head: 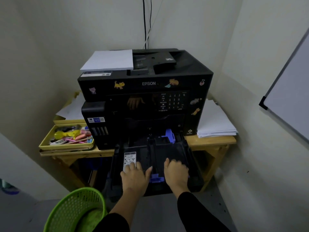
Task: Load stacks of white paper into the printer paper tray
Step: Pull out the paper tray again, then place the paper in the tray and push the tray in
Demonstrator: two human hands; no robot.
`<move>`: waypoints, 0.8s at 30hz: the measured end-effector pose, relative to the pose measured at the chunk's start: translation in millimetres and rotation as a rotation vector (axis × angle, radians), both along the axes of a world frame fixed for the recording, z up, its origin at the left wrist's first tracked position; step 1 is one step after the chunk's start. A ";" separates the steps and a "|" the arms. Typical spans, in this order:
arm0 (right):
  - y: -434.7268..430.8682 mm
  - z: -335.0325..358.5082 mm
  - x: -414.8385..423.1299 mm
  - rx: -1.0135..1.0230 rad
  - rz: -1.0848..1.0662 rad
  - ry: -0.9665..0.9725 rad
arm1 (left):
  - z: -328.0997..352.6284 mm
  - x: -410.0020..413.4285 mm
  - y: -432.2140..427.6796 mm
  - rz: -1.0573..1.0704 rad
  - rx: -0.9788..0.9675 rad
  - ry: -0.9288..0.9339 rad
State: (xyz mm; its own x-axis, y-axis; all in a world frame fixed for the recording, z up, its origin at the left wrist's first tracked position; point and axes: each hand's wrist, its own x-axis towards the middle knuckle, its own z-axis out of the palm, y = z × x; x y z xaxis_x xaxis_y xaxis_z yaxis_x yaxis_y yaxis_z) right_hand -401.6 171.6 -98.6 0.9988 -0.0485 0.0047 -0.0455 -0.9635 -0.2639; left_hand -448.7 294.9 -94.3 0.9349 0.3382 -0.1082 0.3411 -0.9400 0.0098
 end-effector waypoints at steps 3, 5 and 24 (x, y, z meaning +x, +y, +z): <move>10.4 24.7 34.4 0.213 0.043 -0.103 | 22.8 33.1 5.1 -0.007 0.011 -0.167; 20.9 47.7 56.0 0.373 0.085 -0.199 | 44.0 58.5 11.5 -0.007 -0.017 -0.308; 173.8 267.4 243.5 0.868 0.157 -0.396 | 246.8 243.9 171.6 0.045 -0.087 -0.708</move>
State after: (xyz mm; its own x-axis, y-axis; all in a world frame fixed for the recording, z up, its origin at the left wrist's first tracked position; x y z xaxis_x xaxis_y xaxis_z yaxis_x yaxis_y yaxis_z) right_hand -158.1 345.3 168.8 0.9280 -0.0599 0.3676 0.3123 -0.4129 -0.8555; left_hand -204.8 466.5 152.4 0.7758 0.3961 0.4911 0.2640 -0.9107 0.3176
